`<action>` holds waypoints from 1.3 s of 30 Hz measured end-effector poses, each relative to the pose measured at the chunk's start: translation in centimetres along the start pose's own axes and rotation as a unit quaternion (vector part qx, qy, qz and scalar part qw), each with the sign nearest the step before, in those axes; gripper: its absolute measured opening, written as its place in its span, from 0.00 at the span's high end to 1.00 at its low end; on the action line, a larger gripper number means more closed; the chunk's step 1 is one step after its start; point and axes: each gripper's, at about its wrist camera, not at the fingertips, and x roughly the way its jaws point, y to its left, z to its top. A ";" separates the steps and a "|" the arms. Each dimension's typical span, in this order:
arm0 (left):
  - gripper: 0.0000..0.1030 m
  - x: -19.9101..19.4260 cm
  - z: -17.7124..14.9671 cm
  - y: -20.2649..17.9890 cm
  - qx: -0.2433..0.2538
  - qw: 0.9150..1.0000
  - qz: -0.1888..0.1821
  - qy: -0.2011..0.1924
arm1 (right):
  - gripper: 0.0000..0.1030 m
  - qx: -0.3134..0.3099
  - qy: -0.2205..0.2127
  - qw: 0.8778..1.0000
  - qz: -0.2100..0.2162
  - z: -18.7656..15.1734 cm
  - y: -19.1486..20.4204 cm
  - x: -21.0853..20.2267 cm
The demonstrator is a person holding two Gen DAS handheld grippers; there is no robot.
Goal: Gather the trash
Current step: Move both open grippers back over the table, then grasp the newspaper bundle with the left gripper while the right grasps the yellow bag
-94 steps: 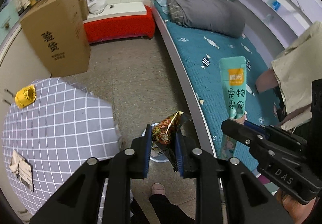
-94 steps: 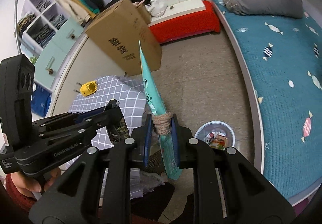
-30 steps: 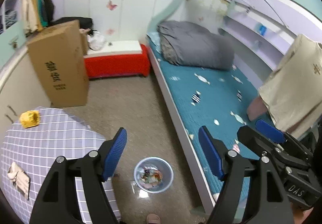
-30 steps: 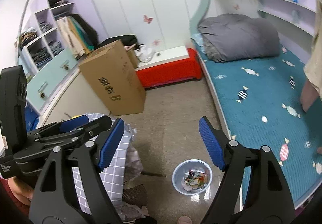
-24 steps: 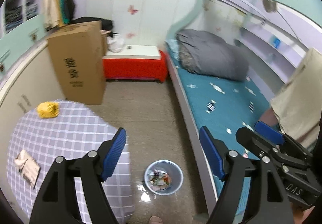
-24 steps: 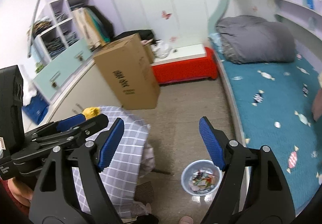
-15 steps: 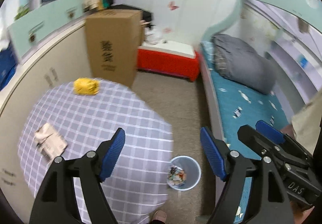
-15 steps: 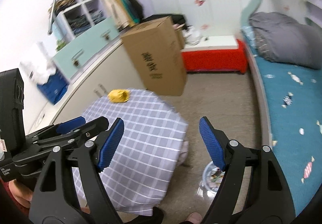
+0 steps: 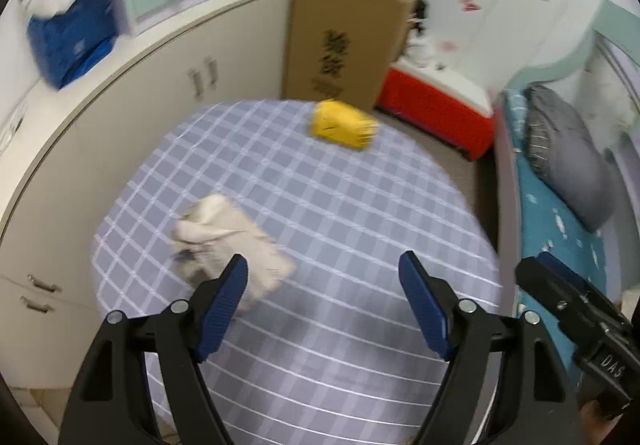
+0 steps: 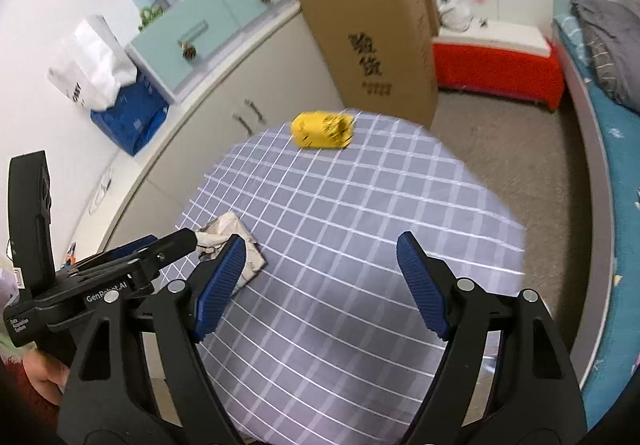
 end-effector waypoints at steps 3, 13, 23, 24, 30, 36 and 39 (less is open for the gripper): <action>0.26 2.0 0.7 3.6 -0.003 1.000 0.021 0.016 | 0.25 0.000 0.020 1.000 0.003 0.5 1.6 3.2; 0.26 8.2 1.8 11.8 -0.012 0.996 0.049 0.077 | 0.25 0.006 0.072 0.997 -0.009 0.8 5.4 11.3; 0.26 12.2 1.6 13.5 0.031 0.992 0.026 0.117 | 0.25 0.021 0.085 0.996 -0.031 1.4 6.3 13.8; 0.26 12.6 1.7 13.4 0.037 0.992 0.023 0.118 | 0.25 0.024 0.083 0.996 -0.033 1.6 6.3 13.8; 0.49 14.7 1.3 12.5 0.071 0.987 0.011 0.141 | 0.25 0.040 0.077 0.996 -0.037 2.3 5.7 13.8; 0.80 14.8 1.7 12.0 0.078 0.986 -0.002 0.145 | 0.25 0.052 0.073 0.995 -0.040 2.9 4.4 13.2; 0.82 14.1 2.7 11.7 0.063 0.988 -0.015 0.140 | 0.25 0.059 0.069 0.995 -0.039 3.6 3.6 13.1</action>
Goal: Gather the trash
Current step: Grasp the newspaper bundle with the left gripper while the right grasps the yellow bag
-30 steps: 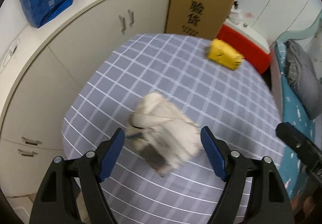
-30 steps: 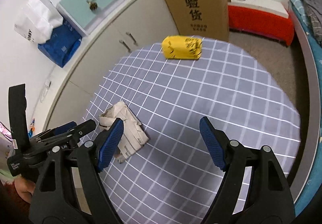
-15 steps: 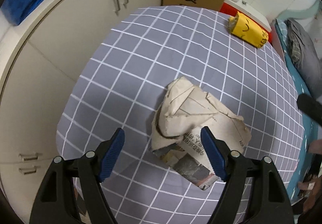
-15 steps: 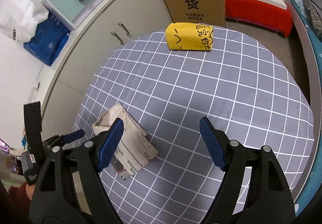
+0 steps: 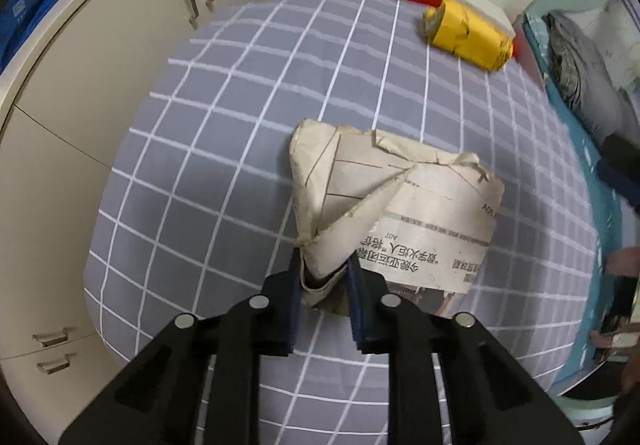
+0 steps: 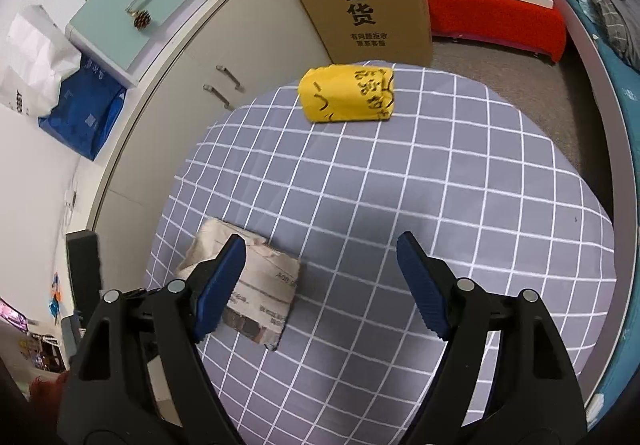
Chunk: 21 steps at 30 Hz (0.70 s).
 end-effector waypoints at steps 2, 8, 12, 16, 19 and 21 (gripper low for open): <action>0.83 -1.0 0.8 -0.3 -0.005 1.000 -0.013 -0.012 | 0.25 0.003 -0.003 1.000 0.001 0.7 -0.5 0.0; 0.83 -4.1 4.0 -0.2 -0.056 0.996 -0.027 -0.057 | 0.25 0.016 -0.017 0.999 0.021 4.3 -3.1 1.5; 0.83 -4.5 6.5 -0.3 -0.075 0.995 -0.008 -0.068 | 0.25 0.016 -0.017 0.999 0.034 7.3 -4.3 3.7; 0.83 -3.5 8.2 -0.4 -0.091 0.994 0.008 -0.058 | 0.25 0.003 -0.007 0.999 0.053 9.8 -4.7 6.2; 0.83 -2.7 8.7 -0.4 -0.094 0.994 0.013 -0.052 | 0.25 -0.003 0.000 0.998 0.065 11.3 -4.8 8.3; 0.83 -2.2 9.1 -0.5 -0.095 0.994 0.018 -0.046 | 0.25 -0.005 0.008 0.997 0.075 12.1 -4.9 9.7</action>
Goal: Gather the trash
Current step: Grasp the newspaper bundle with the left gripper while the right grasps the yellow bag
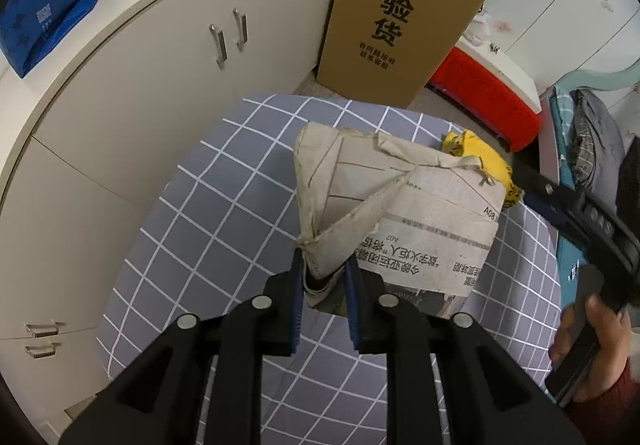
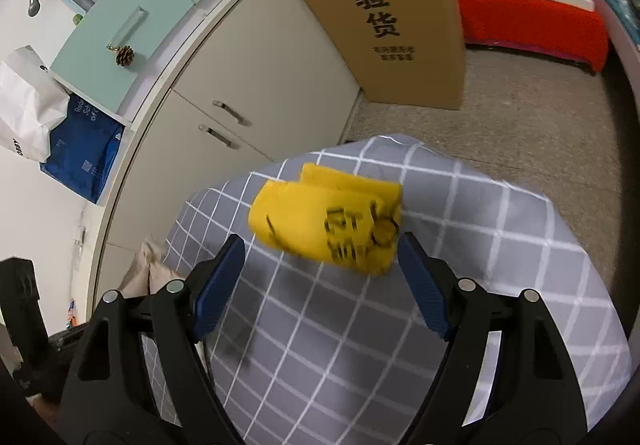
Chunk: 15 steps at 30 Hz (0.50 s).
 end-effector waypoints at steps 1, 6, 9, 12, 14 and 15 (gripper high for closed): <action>0.83 0.3 0.1 -0.1 -0.001 1.000 0.003 0.003 | 0.25 0.001 0.004 1.000 0.001 0.3 -0.2 0.5; 0.83 0.7 0.1 -0.3 0.002 1.000 0.006 0.008 | 0.65 0.007 0.033 0.999 0.033 0.6 -0.3 2.4; 0.83 0.4 0.0 -0.6 0.008 1.000 0.006 0.007 | 0.79 0.012 0.039 0.997 0.065 0.4 0.0 2.1; 0.83 -0.2 0.0 -1.0 0.017 1.000 -0.001 0.003 | 0.91 0.002 0.033 0.997 0.068 0.1 1.0 0.6; 0.83 -0.9 -0.3 -1.6 0.028 1.000 -0.009 0.000 | 0.93 -0.001 0.026 0.998 0.063 -0.2 1.5 -0.8; 0.83 -1.3 -0.5 -1.9 0.034 0.999 -0.012 -0.003 | 0.93 -0.001 0.018 0.998 0.060 -0.5 1.8 -1.9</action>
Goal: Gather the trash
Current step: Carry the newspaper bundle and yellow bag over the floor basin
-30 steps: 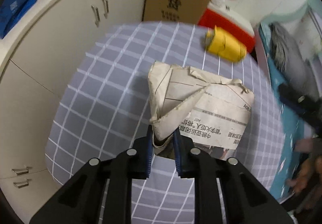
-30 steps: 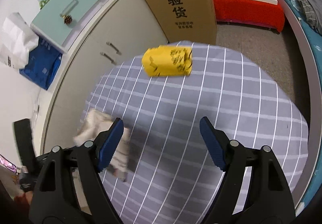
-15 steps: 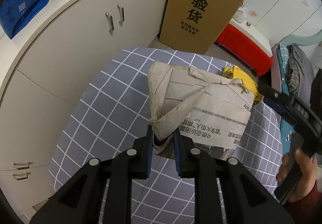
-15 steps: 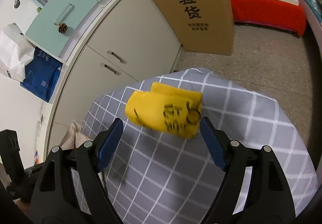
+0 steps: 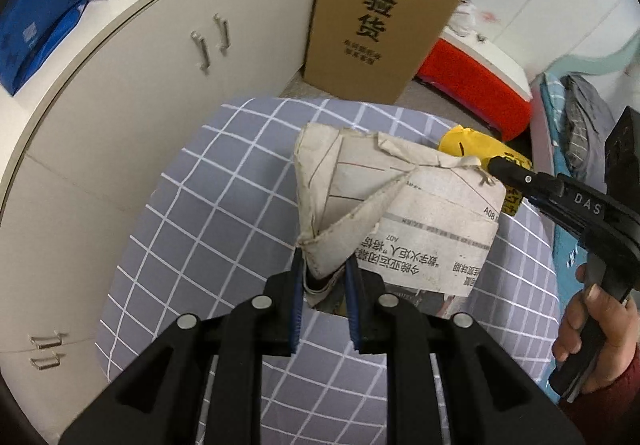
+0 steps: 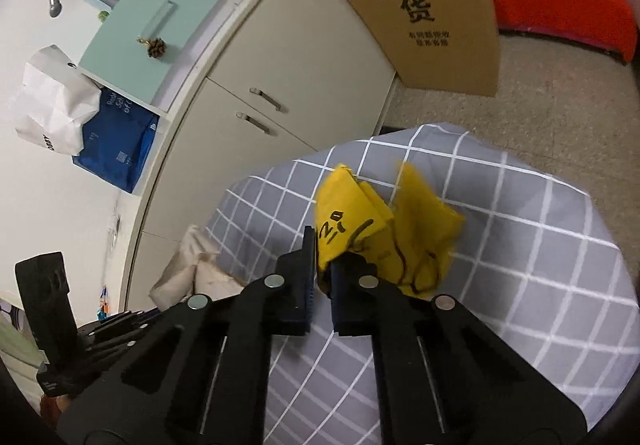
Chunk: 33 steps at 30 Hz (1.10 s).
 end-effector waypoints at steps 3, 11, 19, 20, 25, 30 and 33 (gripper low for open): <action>0.83 -1.5 -0.7 -1.3 0.026 1.000 -0.013 -0.008 | 0.93 -0.002 -0.021 1.000 -0.007 -1.2 0.8 -3.1; 0.83 -5.6 -3.9 -7.3 0.112 0.991 -0.065 -0.027 | 0.93 0.020 -0.101 0.993 -0.052 -6.9 0.8 -14.1; 0.83 -8.0 -8.4 -15.9 0.185 0.976 -0.115 -0.020 | 0.93 0.079 -0.169 0.976 -0.109 -14.3 -3.2 -25.1; 0.83 -8.3 -9.1 -17.6 0.197 0.973 -0.120 -0.018 | 0.93 0.085 -0.174 0.974 -0.115 -15.1 -3.9 -26.2; 0.83 -8.6 -12.0 -23.7 0.231 0.966 -0.118 -0.018 | 0.93 0.114 -0.199 0.963 -0.140 -19.0 -8.3 -31.8; 0.83 -8.5 -14.7 -28.8 0.220 0.968 -0.115 -0.021 | 0.93 0.124 -0.197 0.960 -0.155 -22.2 -12.8 -36.2; 0.83 -8.1 -16.4 -31.9 0.219 0.969 -0.108 -0.018 | 0.93 0.132 -0.191 0.959 -0.161 -23.9 -15.7 -38.4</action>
